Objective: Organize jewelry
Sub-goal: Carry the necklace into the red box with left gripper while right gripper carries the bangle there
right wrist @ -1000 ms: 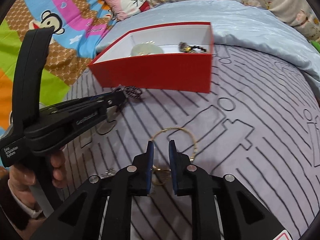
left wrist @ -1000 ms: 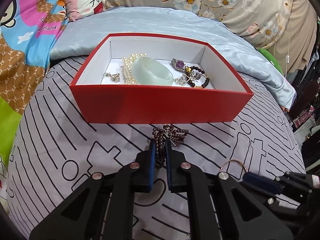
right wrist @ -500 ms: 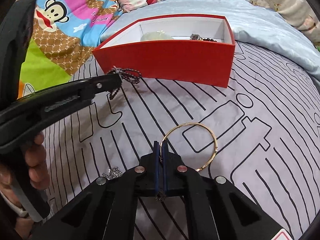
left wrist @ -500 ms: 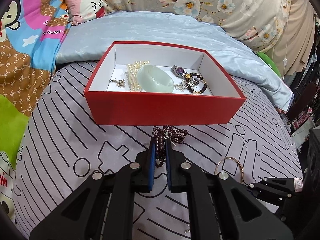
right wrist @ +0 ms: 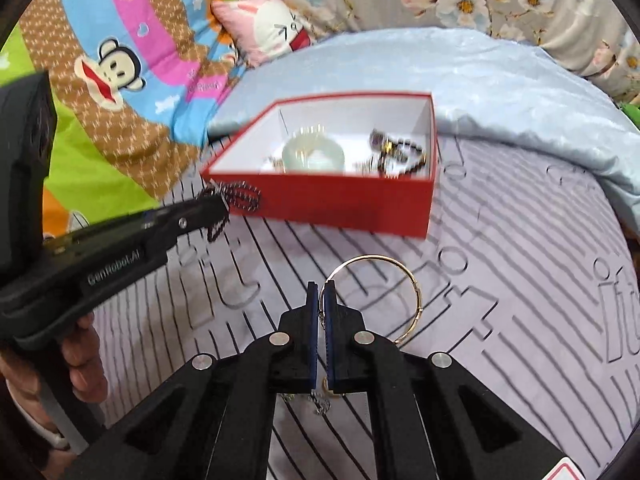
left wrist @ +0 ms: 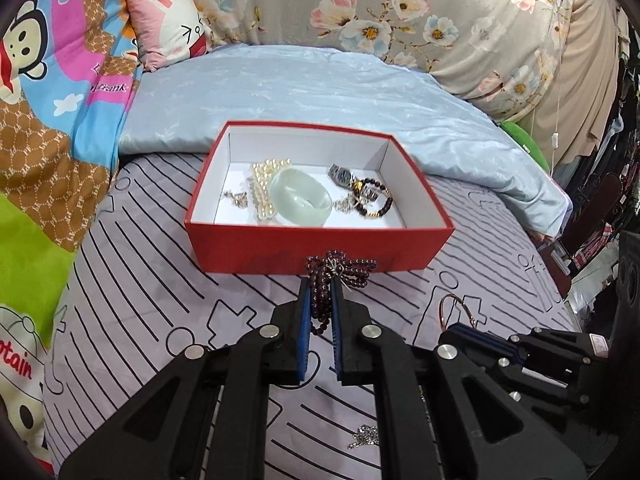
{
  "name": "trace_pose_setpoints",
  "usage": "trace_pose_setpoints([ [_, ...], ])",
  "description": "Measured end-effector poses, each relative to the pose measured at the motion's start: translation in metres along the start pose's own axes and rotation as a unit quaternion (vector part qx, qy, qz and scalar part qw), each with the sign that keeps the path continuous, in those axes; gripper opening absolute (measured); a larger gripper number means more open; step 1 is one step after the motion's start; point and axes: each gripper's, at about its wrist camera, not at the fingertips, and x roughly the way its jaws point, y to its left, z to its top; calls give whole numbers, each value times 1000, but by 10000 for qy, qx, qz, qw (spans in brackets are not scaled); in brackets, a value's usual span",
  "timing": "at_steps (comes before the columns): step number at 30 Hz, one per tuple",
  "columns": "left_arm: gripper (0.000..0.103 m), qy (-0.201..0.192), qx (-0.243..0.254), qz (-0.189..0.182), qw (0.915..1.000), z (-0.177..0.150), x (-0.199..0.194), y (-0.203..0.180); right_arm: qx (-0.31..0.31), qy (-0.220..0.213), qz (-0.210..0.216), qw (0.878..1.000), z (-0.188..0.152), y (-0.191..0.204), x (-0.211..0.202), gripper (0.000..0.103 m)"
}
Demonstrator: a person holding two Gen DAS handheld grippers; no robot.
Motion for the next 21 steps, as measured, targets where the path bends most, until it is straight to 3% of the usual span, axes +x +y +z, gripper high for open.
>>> trace_pose_setpoints([
  [11, 8, -477, 56, 73, 9988, 48, -19, 2, -95, -599, 172, 9980, 70, -5, -29, 3],
  [21, 8, -517, -69, 200, 9984, 105, 25, 24, -74, -617, 230, 9978, 137, -15, 12, 3],
])
